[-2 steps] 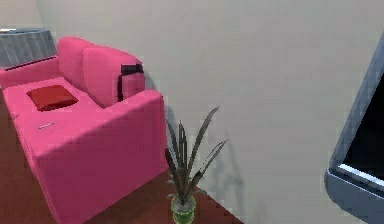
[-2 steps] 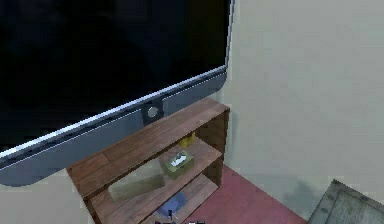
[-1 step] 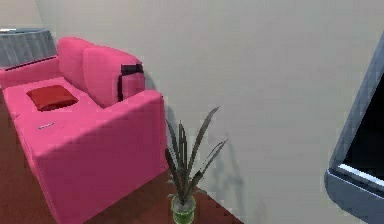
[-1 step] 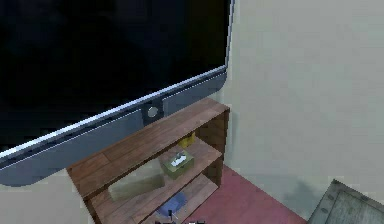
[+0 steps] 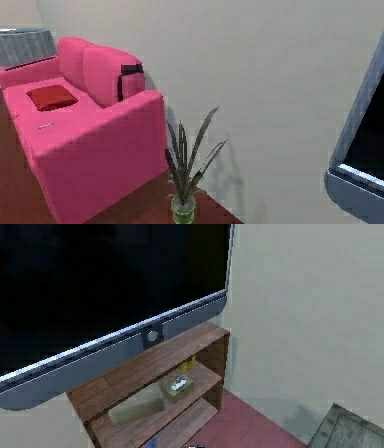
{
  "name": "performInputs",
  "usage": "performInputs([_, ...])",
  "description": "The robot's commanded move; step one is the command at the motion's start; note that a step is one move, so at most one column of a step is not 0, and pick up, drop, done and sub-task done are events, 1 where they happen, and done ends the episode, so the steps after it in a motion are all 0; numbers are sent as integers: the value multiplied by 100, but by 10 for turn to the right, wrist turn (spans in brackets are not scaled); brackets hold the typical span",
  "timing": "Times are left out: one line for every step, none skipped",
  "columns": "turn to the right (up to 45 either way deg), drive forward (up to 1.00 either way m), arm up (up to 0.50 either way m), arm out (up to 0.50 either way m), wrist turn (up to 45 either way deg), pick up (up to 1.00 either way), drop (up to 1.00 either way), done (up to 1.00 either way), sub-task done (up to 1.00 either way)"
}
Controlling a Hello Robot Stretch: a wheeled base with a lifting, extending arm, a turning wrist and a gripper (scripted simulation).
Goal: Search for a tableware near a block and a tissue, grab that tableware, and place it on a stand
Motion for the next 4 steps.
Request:
performInputs([0,0,0,0,-450,0,0,0,0])
performInputs([450,0,0,0,0,0,0,0,0])
performInputs([450,0,0,0,0,0,0,0,0])
performInputs([450,0,0,0,0,0,0,0,0])
